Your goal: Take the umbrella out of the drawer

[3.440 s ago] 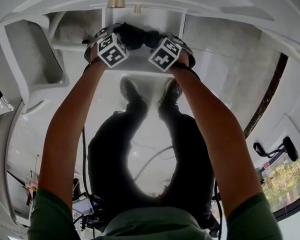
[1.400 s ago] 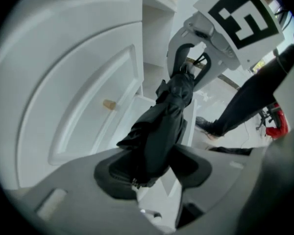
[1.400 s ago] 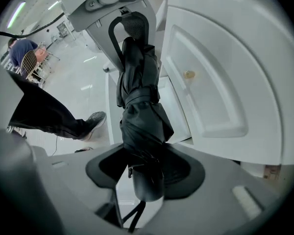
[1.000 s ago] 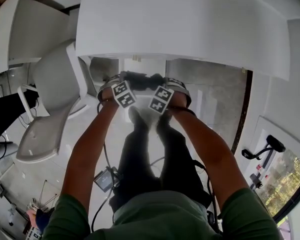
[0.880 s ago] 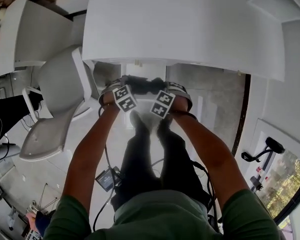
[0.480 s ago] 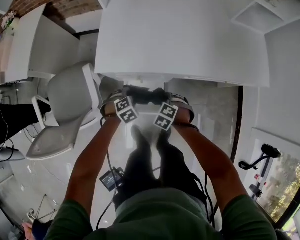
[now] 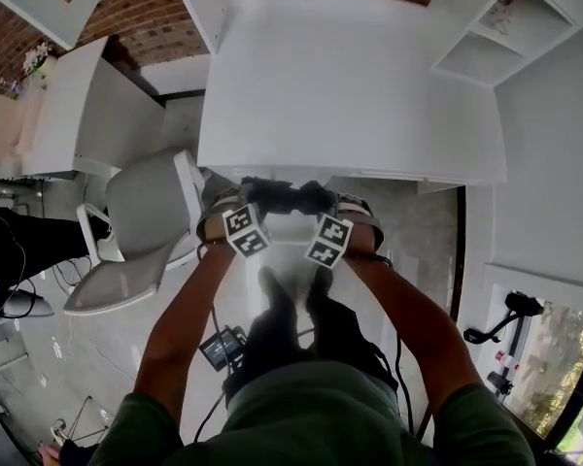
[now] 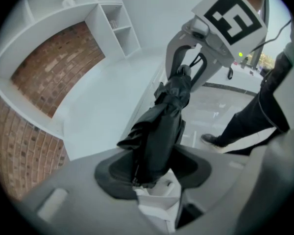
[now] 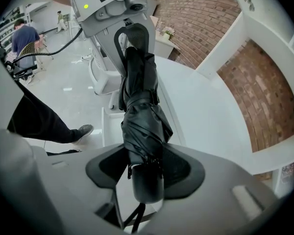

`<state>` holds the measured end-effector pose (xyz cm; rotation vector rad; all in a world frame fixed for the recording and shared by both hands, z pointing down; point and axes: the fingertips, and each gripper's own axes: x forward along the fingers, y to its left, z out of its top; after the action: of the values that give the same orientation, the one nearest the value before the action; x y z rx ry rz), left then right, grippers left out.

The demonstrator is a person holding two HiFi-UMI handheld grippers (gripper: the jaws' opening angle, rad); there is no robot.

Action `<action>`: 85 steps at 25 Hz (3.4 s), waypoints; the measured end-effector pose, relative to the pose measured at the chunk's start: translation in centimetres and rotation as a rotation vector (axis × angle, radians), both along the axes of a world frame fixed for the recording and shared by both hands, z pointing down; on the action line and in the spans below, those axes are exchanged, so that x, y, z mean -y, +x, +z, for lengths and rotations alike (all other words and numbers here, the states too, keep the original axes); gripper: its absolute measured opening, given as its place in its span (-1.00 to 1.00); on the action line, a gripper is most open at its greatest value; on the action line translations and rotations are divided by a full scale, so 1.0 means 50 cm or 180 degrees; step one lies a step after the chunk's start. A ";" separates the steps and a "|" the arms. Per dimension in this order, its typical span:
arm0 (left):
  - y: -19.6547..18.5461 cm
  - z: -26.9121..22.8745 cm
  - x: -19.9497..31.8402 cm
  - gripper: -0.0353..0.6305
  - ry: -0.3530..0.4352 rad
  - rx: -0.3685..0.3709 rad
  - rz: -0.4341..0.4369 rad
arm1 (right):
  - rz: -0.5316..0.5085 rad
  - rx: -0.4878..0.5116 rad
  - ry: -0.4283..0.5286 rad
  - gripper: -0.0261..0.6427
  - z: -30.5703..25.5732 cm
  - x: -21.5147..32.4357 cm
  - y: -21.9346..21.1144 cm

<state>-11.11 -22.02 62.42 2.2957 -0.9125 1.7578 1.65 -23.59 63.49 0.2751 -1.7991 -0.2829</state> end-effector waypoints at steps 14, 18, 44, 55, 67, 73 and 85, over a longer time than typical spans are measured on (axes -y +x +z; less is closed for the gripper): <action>-0.001 -0.184 0.130 -0.33 0.0491 -0.0002 -0.0141 | -0.0085 0.0174 0.0505 -0.29 -0.180 0.139 -0.001; -0.026 -0.209 0.147 -0.33 0.0592 -0.0008 -0.0168 | -0.0120 0.0200 0.0625 -0.29 -0.204 0.158 -0.029; -0.091 -0.113 0.327 -0.29 0.0470 -0.0136 -0.0355 | -0.0276 -0.0088 0.0723 -0.25 -0.108 0.361 -0.097; -0.090 -0.121 0.350 -0.23 0.0689 -0.0293 -0.0484 | -0.0070 -0.0171 0.0647 -0.30 -0.097 0.389 -0.068; -0.181 -0.252 0.331 -0.22 0.1319 -0.0304 -0.0584 | 0.0341 0.0237 0.0471 -0.28 -0.140 0.366 -0.046; -0.190 -0.425 0.265 -0.81 0.1925 -0.0562 -0.0637 | 0.0595 0.1078 0.0650 -0.56 -0.313 0.336 -0.068; -0.189 -0.744 0.051 -0.89 0.2501 -0.1420 -0.0692 | 0.0783 0.3306 0.0276 -0.90 -0.748 0.107 -0.093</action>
<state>-20.54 -24.56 25.24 2.6749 -1.8818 0.7971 -2.99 -28.92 26.08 0.8037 -2.7347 -0.0217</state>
